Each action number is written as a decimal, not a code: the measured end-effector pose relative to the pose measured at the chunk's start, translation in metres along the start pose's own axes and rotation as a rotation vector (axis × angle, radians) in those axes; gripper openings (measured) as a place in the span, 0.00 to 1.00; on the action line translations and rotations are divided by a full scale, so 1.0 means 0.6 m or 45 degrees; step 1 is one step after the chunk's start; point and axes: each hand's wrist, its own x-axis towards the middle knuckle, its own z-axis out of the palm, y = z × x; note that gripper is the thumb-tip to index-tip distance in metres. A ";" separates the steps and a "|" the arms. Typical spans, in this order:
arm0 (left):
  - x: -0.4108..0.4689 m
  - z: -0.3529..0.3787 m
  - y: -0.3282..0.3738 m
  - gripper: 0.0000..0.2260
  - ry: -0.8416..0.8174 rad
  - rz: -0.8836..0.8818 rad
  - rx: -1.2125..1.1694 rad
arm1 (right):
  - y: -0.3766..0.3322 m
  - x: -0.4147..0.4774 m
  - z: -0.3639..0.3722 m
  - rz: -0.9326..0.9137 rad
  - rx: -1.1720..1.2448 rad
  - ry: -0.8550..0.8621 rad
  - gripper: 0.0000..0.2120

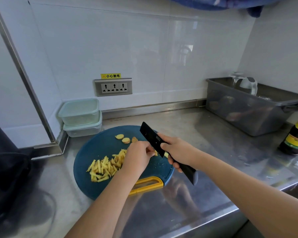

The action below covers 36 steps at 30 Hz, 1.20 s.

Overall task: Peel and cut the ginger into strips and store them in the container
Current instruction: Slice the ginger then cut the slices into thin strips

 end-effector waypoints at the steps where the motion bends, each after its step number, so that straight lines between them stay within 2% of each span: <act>1: 0.000 0.000 0.000 0.04 0.005 0.006 -0.005 | 0.000 0.000 0.001 0.004 -0.007 -0.005 0.24; 8: -0.002 0.001 -0.001 0.04 0.001 0.019 -0.011 | 0.000 0.004 0.004 0.019 -0.051 -0.010 0.25; 21: 0.001 -0.003 0.000 0.03 -0.055 0.011 -0.065 | 0.006 0.010 0.011 0.081 0.079 -0.009 0.25; 26: -0.001 -0.001 0.001 0.04 -0.062 0.002 -0.035 | 0.009 0.001 0.036 0.011 -0.095 0.051 0.25; 36: -0.001 -0.007 0.007 0.05 -0.055 0.008 0.004 | 0.004 0.017 0.043 -0.004 -0.249 0.061 0.26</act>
